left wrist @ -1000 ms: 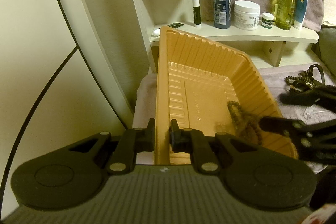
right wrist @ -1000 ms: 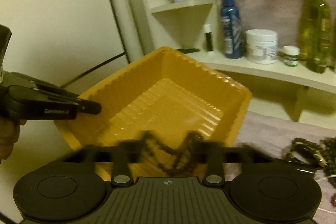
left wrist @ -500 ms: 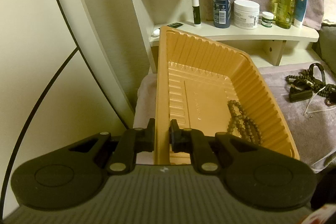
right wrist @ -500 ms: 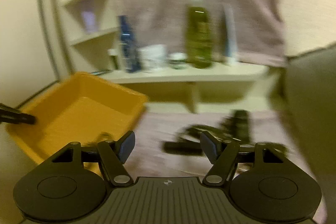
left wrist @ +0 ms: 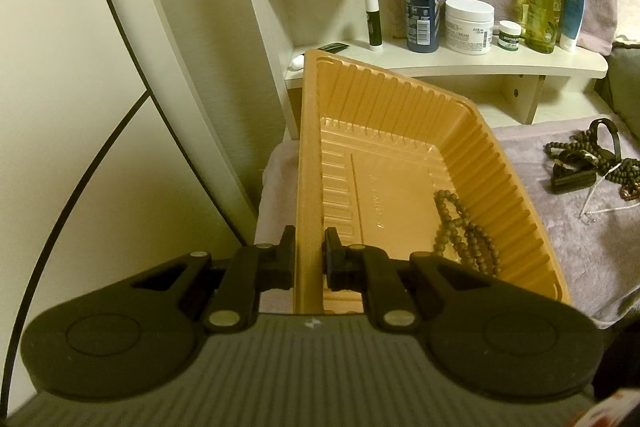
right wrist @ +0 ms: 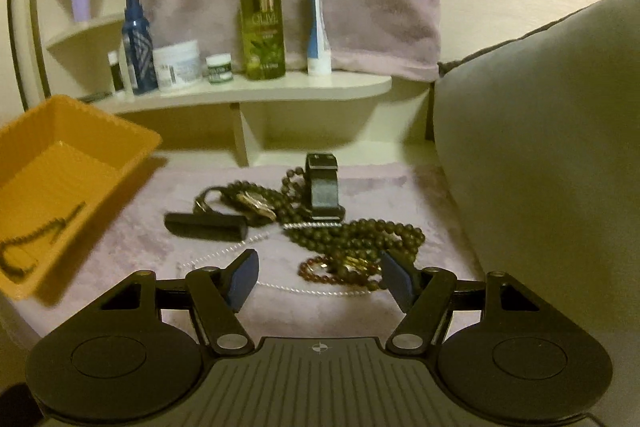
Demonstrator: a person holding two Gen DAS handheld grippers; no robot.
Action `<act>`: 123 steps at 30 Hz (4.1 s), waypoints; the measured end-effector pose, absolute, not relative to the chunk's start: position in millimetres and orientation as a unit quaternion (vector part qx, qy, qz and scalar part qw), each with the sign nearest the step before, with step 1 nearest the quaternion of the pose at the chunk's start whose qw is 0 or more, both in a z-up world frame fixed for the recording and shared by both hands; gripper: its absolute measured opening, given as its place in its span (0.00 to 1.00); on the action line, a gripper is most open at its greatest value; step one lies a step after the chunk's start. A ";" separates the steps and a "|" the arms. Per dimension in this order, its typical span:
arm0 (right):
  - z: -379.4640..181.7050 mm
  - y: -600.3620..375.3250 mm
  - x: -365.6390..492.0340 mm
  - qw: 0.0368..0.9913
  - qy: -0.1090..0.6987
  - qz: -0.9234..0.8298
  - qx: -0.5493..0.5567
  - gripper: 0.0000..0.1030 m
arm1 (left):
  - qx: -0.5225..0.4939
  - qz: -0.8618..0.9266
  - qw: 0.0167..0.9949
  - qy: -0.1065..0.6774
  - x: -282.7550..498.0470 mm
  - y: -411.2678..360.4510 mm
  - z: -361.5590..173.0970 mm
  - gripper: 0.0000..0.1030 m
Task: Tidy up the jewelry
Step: 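Return the right gripper to the pile and grasp another bead strand, then carry the strand over the tray and open the right gripper, then move the right gripper back to the pile and grasp the pearl strand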
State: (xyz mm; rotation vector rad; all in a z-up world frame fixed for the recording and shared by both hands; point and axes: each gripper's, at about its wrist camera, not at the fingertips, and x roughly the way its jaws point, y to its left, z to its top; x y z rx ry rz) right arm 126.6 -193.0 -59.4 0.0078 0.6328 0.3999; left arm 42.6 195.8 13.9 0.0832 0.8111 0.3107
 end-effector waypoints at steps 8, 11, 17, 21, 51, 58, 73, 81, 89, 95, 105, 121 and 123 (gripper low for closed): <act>-61.6 -170.8 138.8 0.912 0.313 0.263 -0.025 0.50 | 0.041 0.151 0.906 0.393 42.6 195.3 13.6 0.12; -64.4 -159.5 140.4 0.910 0.316 0.264 -0.051 0.46 | 0.041 0.152 0.906 0.393 42.6 195.0 13.5 0.12; -69.8 -168.7 148.5 0.929 0.311 0.186 -0.067 0.41 | 0.040 0.151 0.906 0.394 41.6 195.8 13.1 0.12; -75.6 -177.2 155.4 0.927 0.319 0.187 -0.066 0.32 | 0.040 0.150 0.906 0.394 42.1 196.8 12.8 0.12; 10.7 -127.9 128.2 0.931 0.218 0.293 -0.001 0.06 | 0.040 0.151 0.906 0.393 42.0 194.6 13.7 0.12; 12.5 -53.3 118.4 0.888 0.228 0.400 0.018 0.06 | 0.039 0.151 0.906 0.394 42.5 194.2 14.3 0.12; -23.0 5.6 115.4 0.833 0.298 0.467 0.009 0.11 | 0.037 0.151 0.906 0.394 42.6 196.0 13.1 0.12; -14.3 -29.1 119.7 0.859 0.282 0.426 0.038 0.52 | 0.037 0.151 0.906 0.393 42.3 196.0 13.1 0.12; -13.7 -97.4 122.4 0.909 0.267 0.315 0.053 0.52 | 0.038 0.150 0.907 0.393 42.0 195.4 13.9 0.12; -37.9 -157.7 132.9 0.933 0.292 0.208 0.036 0.52 | 0.039 0.150 0.907 0.392 41.7 194.1 14.7 0.12; -51.2 -189.0 134.9 0.929 0.310 0.199 0.026 0.49 | 0.040 0.152 0.906 0.393 42.0 194.2 14.8 0.12; -75.9 -149.1 180.0 0.907 0.370 0.179 0.097 0.21 | 0.041 0.151 0.905 0.395 41.9 194.7 14.2 0.12; -80.0 -153.1 186.1 0.902 0.377 0.167 0.129 0.19 | 0.041 0.151 0.905 0.395 41.8 194.7 14.2 0.12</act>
